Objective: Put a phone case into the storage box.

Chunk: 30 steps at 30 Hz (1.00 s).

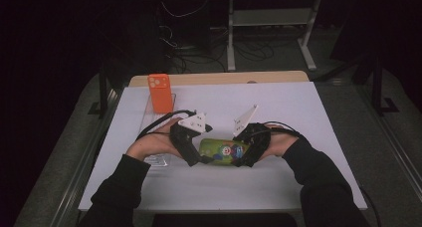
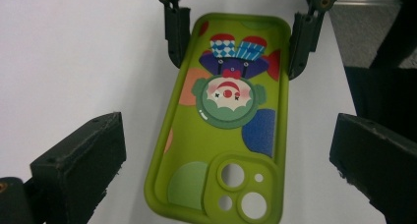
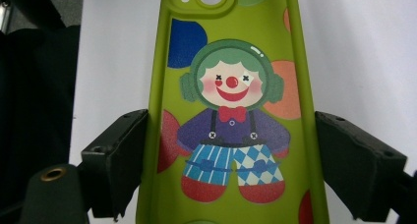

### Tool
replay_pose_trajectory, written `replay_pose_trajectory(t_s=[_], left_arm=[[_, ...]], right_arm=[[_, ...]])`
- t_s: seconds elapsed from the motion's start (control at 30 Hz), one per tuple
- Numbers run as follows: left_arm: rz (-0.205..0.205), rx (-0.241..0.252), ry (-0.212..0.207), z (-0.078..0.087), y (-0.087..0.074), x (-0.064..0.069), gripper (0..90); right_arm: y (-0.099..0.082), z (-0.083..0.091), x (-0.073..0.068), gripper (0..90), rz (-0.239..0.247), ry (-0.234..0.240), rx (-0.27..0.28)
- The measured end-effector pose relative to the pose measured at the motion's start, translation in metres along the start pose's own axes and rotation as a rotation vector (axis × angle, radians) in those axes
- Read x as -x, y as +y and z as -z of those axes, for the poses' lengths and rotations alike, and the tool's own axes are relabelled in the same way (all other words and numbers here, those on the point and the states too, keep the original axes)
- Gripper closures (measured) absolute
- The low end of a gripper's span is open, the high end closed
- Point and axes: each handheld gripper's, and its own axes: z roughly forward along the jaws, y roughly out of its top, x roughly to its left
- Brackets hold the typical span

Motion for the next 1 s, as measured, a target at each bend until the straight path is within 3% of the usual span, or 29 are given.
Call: replay_pose_trajectory(t_s=[0.33,0.43,0.87,1.0], left_arm=[[-0.04,-0.049,-0.036,-0.014,0.0,0.005,0.0],[-0.024,-0.066,-0.048,-0.019,-0.002,0.007,0.0],[-0.023,-0.114,-0.053,-0.029,-0.005,0.006,0.0],[-0.02,-0.113,-0.04,-0.029,-0.006,0.004,7.0]], right_arm=[[0.004,-0.003,-0.009,15.4,0.042,0.019,0.009],[0.006,-0.001,-0.01,15.4,0.045,0.017,0.009],[0.009,0.002,-0.012,15.3,0.063,0.006,0.028],[0.009,0.002,-0.012,15.3,0.065,0.006,0.028]])
